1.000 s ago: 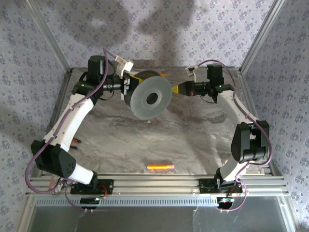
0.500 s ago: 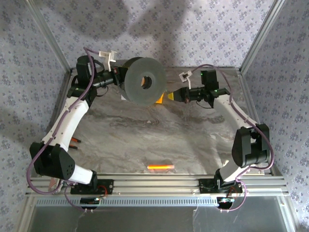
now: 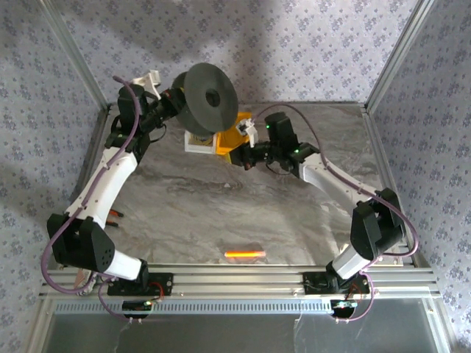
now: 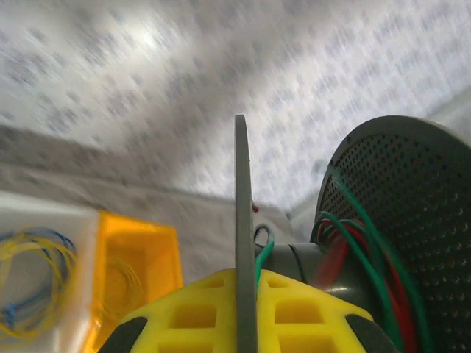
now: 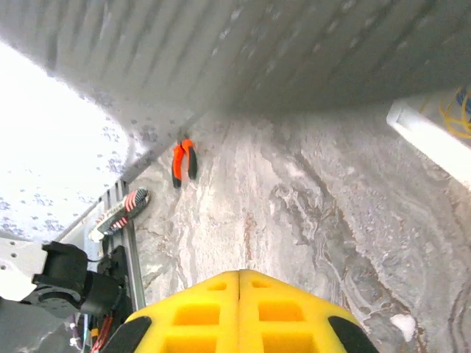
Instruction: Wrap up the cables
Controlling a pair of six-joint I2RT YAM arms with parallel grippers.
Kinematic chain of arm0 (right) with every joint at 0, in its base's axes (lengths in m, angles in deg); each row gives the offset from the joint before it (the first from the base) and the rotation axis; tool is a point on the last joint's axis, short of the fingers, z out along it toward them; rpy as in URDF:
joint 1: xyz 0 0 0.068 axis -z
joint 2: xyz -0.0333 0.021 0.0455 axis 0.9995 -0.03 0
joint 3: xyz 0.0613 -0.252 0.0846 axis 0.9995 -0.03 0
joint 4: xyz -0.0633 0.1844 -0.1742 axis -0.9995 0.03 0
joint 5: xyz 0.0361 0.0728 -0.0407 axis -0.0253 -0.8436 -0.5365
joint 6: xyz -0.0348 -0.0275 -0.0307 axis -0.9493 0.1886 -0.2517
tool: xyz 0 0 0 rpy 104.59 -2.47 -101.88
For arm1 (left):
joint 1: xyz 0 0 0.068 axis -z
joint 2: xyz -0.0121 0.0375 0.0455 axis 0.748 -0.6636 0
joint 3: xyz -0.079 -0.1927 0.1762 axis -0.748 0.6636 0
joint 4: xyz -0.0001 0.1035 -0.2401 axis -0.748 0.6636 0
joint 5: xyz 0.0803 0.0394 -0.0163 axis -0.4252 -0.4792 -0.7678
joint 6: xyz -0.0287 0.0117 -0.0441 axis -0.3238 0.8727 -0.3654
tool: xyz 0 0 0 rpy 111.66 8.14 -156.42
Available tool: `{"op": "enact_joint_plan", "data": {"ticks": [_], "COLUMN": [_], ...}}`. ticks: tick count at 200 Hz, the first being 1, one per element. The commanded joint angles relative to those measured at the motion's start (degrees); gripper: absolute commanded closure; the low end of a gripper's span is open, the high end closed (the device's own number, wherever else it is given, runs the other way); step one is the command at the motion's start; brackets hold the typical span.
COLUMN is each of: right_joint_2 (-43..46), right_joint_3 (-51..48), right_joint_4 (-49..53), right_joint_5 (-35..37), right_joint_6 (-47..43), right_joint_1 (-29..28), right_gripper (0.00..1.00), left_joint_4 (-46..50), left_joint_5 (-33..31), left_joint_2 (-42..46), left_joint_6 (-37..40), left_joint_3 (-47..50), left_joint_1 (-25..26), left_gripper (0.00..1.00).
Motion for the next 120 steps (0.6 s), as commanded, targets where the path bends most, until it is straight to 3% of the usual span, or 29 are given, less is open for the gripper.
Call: {"op": "enact_joint_plan", "data": {"ticks": [1,14,46,77,88,105,110,115,120], "right_joint_2": [0.1,0.0,-1.1,0.0,0.9,3.4,4.2,5.1,5.6], "right_joint_3": [-1.1,-1.4,-0.2,0.8,1.6,2.1,2.3,2.8,3.4], "right_joint_4": [-6.1,-8.9,-10.0,-6.1,-3.9,-2.3,-1.6,-1.0,-0.4], "right_joint_5": [7.6,9.2,9.6,6.9,4.3,0.1,-1.4,-3.4,-6.0], "right_joint_6": [3.0,3.7,4.7,4.1,3.5,3.5,3.6,3.7,3.9], "right_joint_1": [-2.3,-3.9,-5.1,-2.5,-0.9,2.6,3.8,5.4,7.0], "right_gripper": [1.00,1.00,1.00,1.00,0.77,0.44,0.29,0.03,0.00], "left_joint_4": [-7.2,-7.7,-5.7,-2.9,-2.2,-1.1,-0.8,-0.2,0.7], "left_joint_5": [-17.8,-21.2,-20.0,-19.2,-16.7,-7.8,-4.6,-1.6,0.9], "left_joint_2": [3.0,2.9,1.5,2.3,2.4,2.3,2.3,2.2,2.2], "left_joint_6": [-4.8,-5.6,-7.9,-3.8,0.0,7.4,9.5,11.4,13.1], "left_joint_3": [1.2,2.1,0.9,0.5,0.0,-0.9,-1.0,-1.2,-1.3], "left_joint_1": [3.0,4.2,4.5,4.6,4.7,4.8,4.8,4.8,4.8], "left_gripper": [1.00,1.00,1.00,1.00,1.00,1.00,1.00,1.00,1.00]}}
